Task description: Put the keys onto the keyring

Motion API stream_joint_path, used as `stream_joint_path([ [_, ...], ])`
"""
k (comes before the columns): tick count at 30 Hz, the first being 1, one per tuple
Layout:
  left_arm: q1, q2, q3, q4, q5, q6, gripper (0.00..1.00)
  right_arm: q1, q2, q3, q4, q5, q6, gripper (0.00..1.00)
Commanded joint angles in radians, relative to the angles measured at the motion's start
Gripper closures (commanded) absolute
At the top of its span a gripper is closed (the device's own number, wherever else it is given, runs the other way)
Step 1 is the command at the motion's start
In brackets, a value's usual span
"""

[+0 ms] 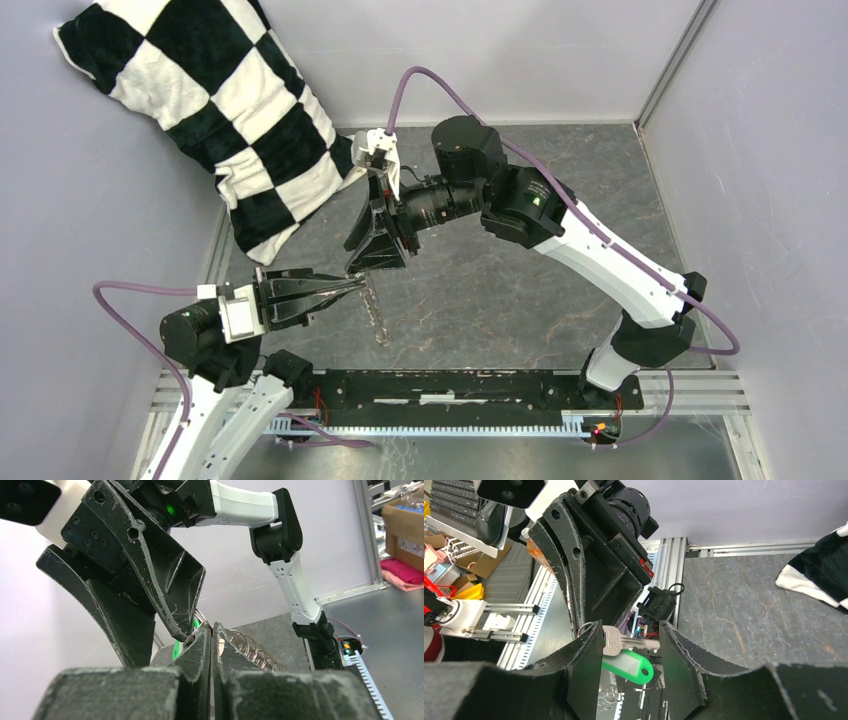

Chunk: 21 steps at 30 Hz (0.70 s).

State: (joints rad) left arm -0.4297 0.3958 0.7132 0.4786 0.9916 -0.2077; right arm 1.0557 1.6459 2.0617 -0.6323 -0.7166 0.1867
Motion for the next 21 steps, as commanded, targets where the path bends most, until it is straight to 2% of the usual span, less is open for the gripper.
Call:
stream_joint_path([
  [1,-0.035,-0.038,0.069,0.110,0.060,0.092,0.98,-0.048,0.069,-0.018,0.036,0.251,0.010,0.51],
  [6,-0.036,-0.038,0.064,0.108,0.054,0.103,0.98,-0.048,0.066,-0.026,0.050,0.244,0.045,0.47],
  [8,-0.037,-0.037,0.064,0.110,0.054,0.104,0.98,-0.048,0.067,-0.013,0.047,0.237,0.055,0.37],
  [9,-0.037,-0.036,0.066,0.110,0.055,0.104,0.98,-0.048,0.070,0.003,0.039,0.235,0.057,0.36],
  [12,-0.038,-0.036,0.065,0.111,0.057,0.106,0.98,-0.048,0.085,0.061,-0.011,0.256,0.047,0.35],
  [21,-0.040,-0.038,0.064,0.122,0.060,0.103,0.98,-0.054,0.038,-0.001,0.049,0.348,0.089,0.36],
])
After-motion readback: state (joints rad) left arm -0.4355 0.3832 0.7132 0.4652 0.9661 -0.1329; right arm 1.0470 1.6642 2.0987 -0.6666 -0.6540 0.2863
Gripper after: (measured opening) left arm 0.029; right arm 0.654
